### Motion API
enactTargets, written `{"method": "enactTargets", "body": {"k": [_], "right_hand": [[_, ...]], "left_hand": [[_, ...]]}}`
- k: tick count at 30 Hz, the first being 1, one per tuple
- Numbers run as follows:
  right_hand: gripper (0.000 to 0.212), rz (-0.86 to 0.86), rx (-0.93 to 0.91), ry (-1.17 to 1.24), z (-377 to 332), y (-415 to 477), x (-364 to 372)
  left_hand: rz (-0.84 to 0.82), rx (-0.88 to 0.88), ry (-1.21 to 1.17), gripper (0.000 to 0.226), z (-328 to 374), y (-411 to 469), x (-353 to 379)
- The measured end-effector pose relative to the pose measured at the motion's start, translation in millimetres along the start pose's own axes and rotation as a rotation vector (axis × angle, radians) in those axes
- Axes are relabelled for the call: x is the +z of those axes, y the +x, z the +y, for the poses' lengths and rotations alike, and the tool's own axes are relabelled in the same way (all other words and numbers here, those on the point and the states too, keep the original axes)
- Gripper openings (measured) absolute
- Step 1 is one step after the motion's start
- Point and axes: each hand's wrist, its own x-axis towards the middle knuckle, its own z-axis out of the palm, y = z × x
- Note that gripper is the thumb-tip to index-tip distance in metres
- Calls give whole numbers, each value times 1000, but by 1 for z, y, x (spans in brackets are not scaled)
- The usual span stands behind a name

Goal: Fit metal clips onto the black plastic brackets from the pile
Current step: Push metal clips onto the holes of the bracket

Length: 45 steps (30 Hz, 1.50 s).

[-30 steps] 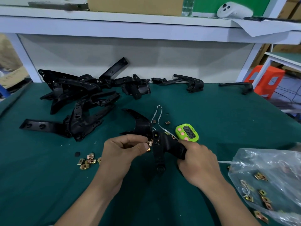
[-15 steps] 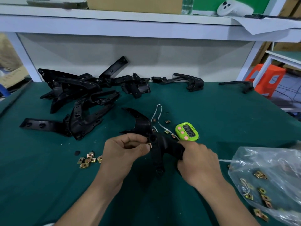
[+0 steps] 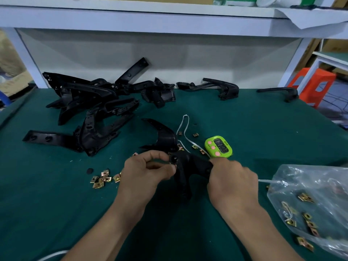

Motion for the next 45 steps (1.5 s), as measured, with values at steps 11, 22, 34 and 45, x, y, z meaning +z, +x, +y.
{"method": "enactTargets", "body": {"k": [11,22,34,45], "right_hand": [[20,30,28,189,-3,2,11],[21,73,174,418,15,16,22],[27,72,139,458,18,17,25],[34,96,120,443,17,15,26]], "left_hand": [[36,136,32,19,-4,1,14],[-64,551,1092,19,-27,15,2],[44,445,1107,10,-21,17,-2],[430,347,643,28,-7,5,3]]}}
